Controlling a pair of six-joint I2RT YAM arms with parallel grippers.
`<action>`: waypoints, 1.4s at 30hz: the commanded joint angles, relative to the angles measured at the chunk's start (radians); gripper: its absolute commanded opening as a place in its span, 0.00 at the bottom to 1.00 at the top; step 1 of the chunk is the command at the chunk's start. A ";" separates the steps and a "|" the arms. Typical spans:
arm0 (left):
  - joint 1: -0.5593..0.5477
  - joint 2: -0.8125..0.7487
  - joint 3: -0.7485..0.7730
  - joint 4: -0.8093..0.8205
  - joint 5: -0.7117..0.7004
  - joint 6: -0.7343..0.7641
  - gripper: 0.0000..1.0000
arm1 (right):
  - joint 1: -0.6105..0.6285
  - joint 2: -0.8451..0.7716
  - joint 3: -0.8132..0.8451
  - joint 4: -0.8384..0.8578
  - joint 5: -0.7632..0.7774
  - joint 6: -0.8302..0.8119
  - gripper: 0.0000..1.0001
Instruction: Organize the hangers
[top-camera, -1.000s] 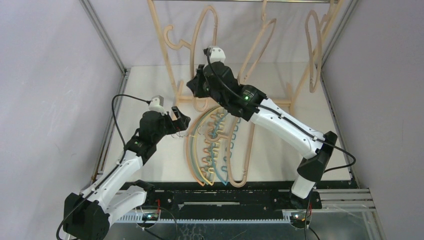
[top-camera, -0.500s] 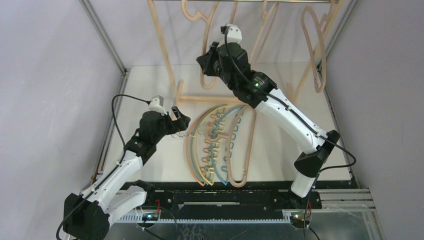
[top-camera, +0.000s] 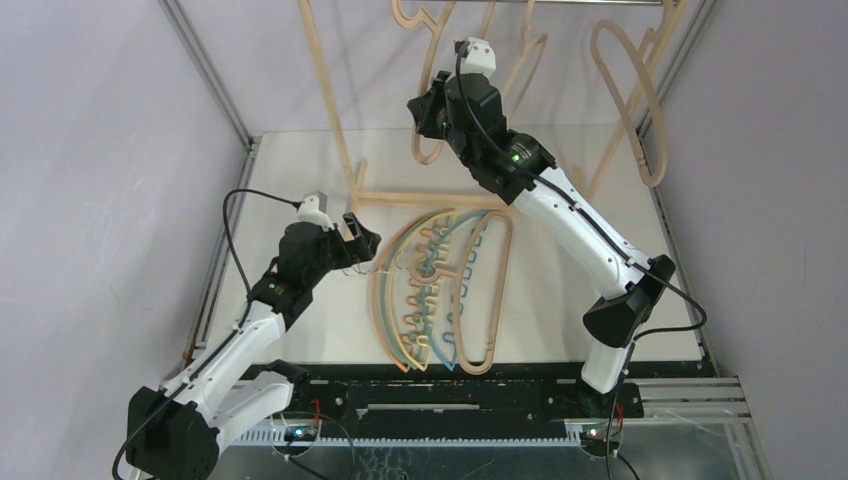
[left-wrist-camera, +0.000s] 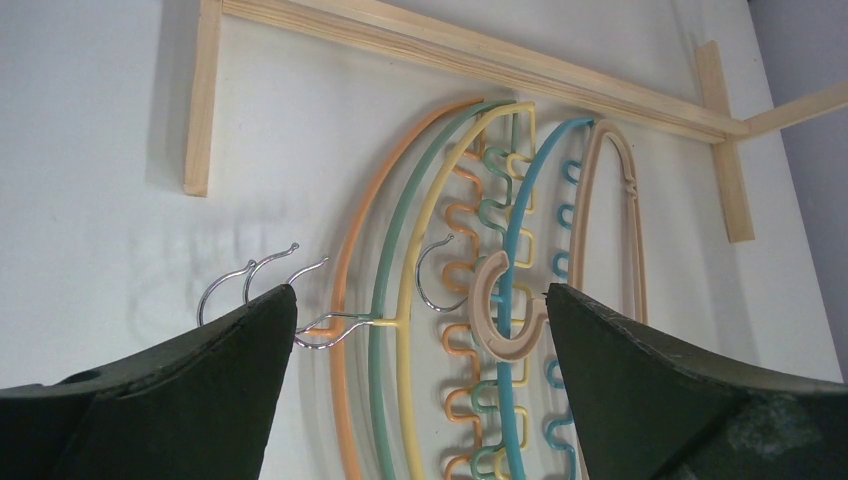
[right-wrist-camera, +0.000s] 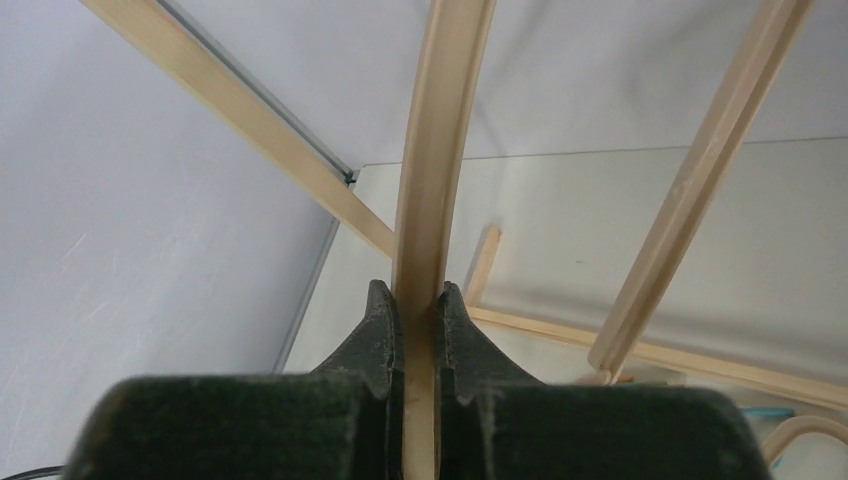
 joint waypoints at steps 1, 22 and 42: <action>-0.006 -0.011 0.002 0.013 -0.010 0.014 0.99 | -0.022 -0.018 -0.019 0.028 0.020 -0.003 0.00; -0.006 0.009 0.007 0.019 -0.010 0.013 1.00 | -0.111 -0.100 -0.174 0.062 0.017 0.030 0.00; -0.006 0.031 0.000 0.030 -0.007 0.006 1.00 | -0.011 -0.213 -0.287 0.087 0.003 -0.030 0.00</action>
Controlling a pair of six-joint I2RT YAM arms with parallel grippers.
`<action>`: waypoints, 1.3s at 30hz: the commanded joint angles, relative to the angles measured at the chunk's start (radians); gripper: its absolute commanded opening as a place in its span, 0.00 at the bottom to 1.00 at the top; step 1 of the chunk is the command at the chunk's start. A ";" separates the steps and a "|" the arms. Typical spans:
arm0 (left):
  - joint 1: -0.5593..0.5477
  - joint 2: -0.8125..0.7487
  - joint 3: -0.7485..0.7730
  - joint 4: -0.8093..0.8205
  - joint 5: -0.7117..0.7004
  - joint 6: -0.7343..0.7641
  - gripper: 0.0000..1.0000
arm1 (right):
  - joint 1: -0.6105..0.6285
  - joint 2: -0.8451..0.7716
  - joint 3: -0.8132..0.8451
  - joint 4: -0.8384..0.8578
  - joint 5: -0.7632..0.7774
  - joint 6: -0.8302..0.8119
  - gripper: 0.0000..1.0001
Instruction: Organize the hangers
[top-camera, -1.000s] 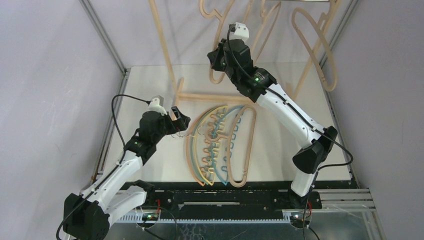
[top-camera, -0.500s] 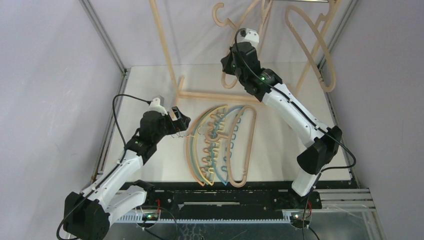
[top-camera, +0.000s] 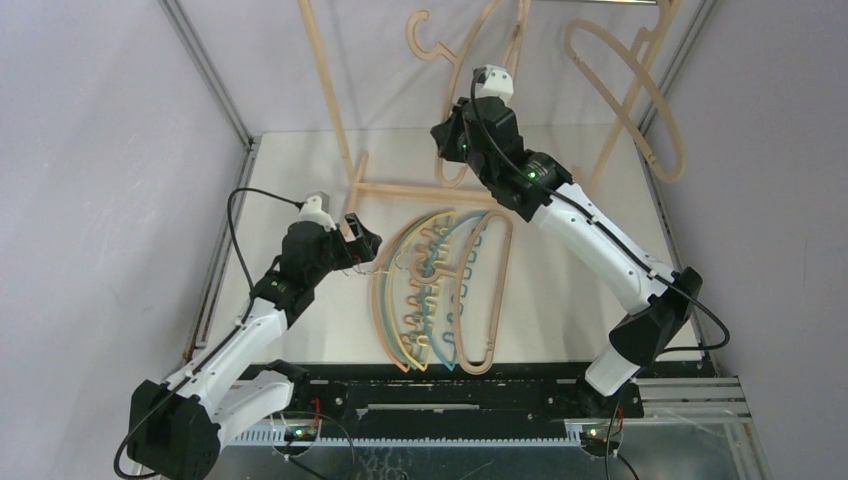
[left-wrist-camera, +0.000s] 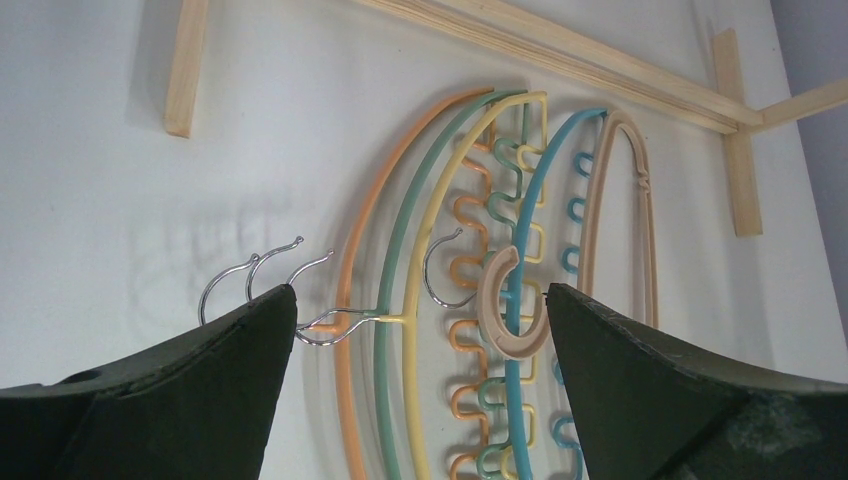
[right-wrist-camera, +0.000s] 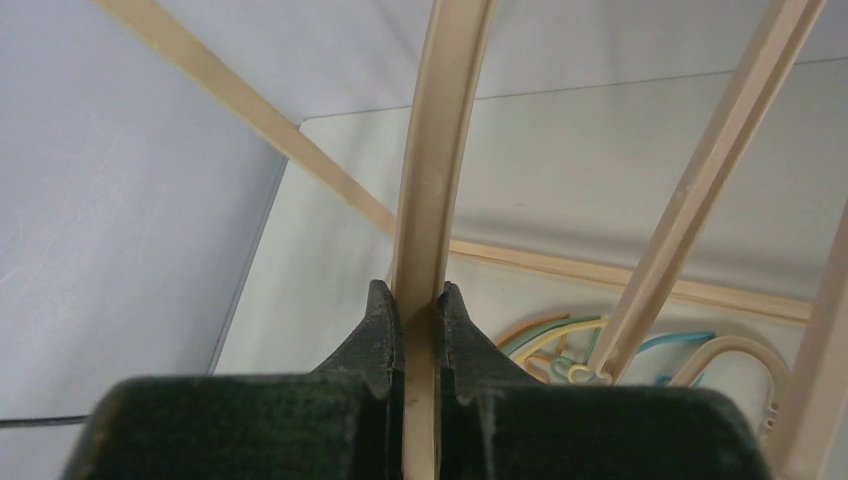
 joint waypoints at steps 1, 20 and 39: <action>-0.006 0.003 -0.001 0.030 -0.007 0.005 0.99 | 0.026 -0.058 0.004 0.063 0.015 -0.044 0.00; -0.005 -0.016 -0.002 0.024 -0.014 0.012 1.00 | 0.019 -0.039 0.090 0.082 0.034 -0.071 0.00; -0.006 -0.040 0.006 0.003 -0.019 0.015 0.99 | -0.065 0.026 0.142 0.039 0.048 -0.029 0.00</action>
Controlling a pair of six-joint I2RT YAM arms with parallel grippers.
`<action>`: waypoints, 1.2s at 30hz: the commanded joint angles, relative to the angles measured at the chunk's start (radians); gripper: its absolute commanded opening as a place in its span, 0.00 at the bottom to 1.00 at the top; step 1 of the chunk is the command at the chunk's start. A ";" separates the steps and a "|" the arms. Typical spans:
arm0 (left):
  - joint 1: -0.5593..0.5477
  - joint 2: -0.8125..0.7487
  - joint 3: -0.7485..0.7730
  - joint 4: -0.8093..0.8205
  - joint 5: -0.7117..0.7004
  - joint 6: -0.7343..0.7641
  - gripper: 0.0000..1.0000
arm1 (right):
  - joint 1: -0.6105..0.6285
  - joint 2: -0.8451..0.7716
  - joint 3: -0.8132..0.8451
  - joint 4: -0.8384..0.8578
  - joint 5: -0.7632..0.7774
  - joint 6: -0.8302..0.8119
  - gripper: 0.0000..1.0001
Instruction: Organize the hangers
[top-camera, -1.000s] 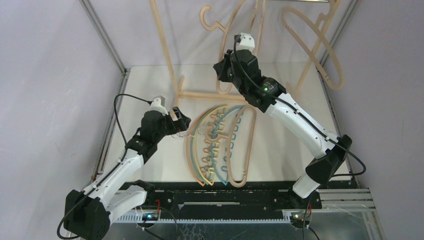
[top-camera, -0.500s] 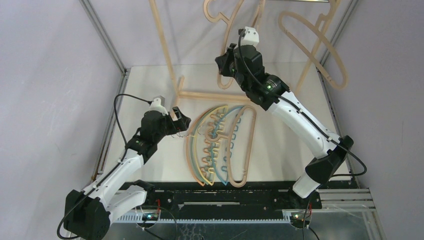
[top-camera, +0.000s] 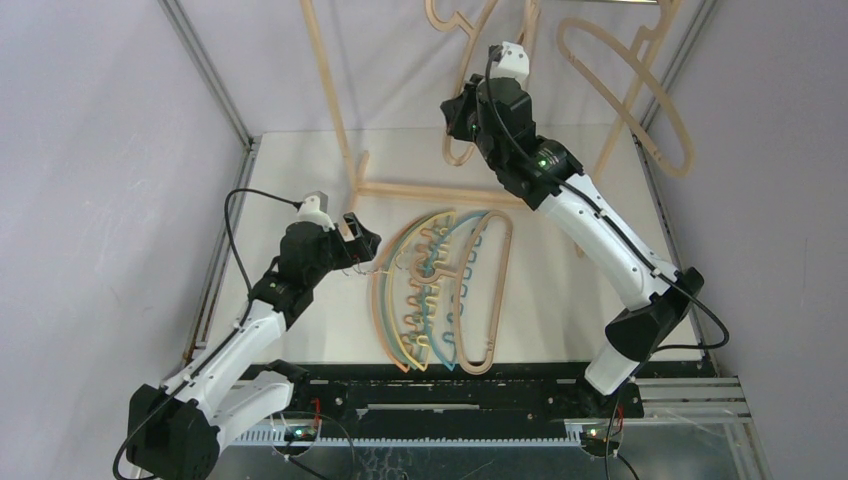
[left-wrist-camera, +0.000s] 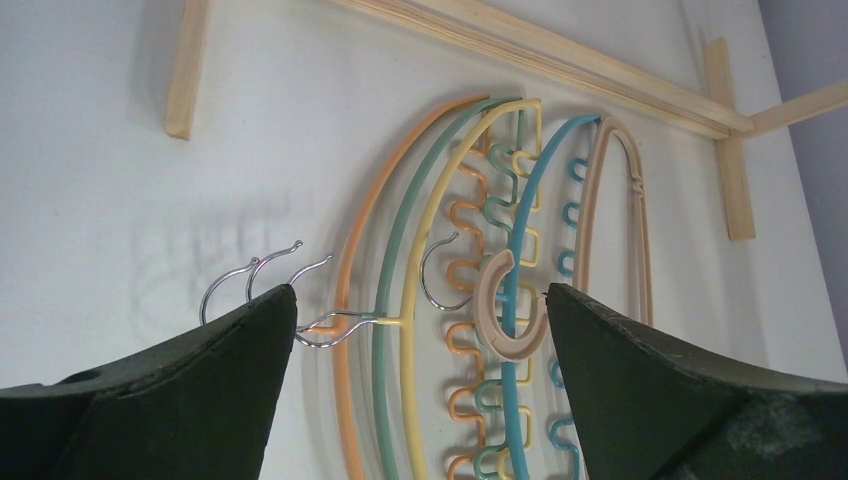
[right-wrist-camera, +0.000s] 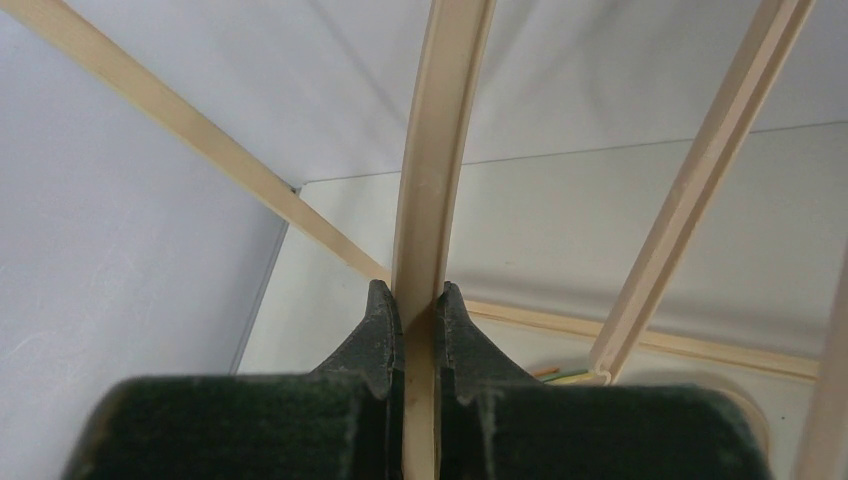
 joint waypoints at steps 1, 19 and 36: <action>-0.005 -0.024 0.006 0.003 -0.015 0.014 1.00 | -0.023 0.006 0.032 0.027 0.019 0.012 0.00; -0.006 -0.061 -0.001 -0.011 -0.025 0.016 0.99 | -0.085 -0.029 -0.005 -0.010 0.060 0.109 0.00; -0.005 -0.069 0.003 -0.013 -0.022 0.015 1.00 | -0.161 -0.120 -0.071 -0.068 0.095 0.196 0.00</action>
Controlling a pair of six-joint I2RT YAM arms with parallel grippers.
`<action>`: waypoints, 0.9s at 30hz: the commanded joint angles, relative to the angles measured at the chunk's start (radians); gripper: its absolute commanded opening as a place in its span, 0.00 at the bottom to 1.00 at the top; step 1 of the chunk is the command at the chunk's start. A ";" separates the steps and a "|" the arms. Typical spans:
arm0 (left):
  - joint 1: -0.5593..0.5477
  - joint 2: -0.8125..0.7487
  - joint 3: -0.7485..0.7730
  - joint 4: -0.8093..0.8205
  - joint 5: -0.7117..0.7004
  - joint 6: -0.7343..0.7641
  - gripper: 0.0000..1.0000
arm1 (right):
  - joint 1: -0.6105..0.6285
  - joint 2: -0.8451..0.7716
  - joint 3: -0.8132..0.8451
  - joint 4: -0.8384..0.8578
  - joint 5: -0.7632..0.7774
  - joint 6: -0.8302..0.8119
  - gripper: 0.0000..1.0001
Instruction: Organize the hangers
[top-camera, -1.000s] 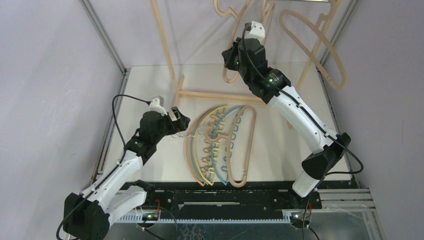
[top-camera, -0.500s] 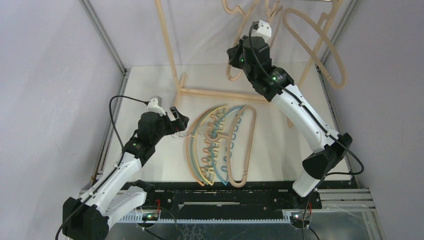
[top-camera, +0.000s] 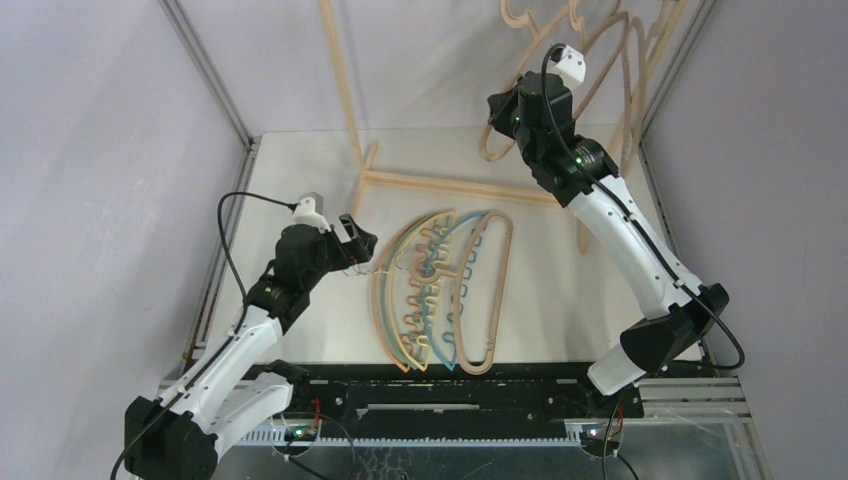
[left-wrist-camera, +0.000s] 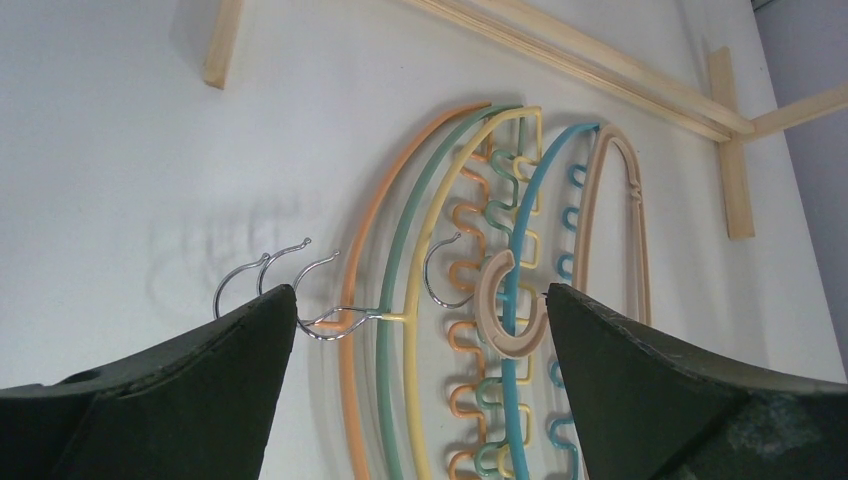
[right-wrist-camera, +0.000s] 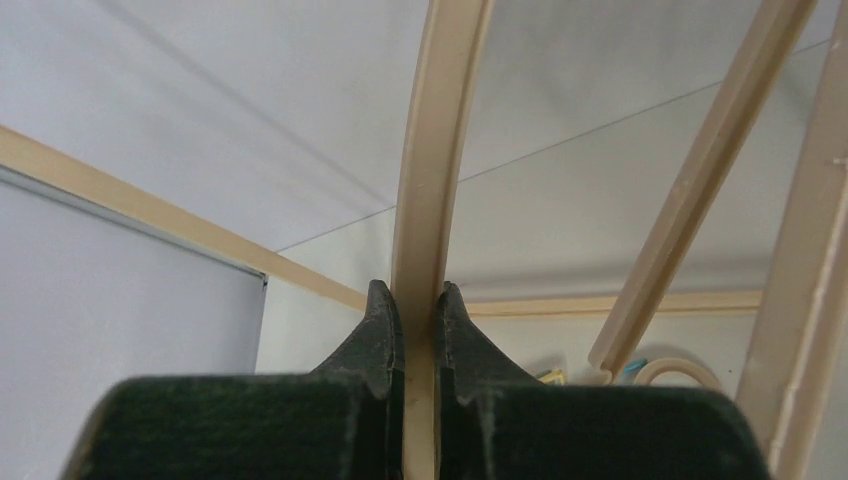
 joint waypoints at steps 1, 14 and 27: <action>-0.006 -0.016 0.002 0.024 -0.003 0.015 1.00 | -0.007 -0.018 0.055 -0.059 0.078 0.025 0.00; -0.005 -0.027 0.007 0.020 -0.008 0.015 1.00 | 0.026 0.145 0.362 -0.287 0.155 -0.046 0.00; -0.006 -0.027 0.007 0.022 -0.006 0.015 1.00 | 0.045 0.180 0.414 -0.247 0.054 -0.040 0.00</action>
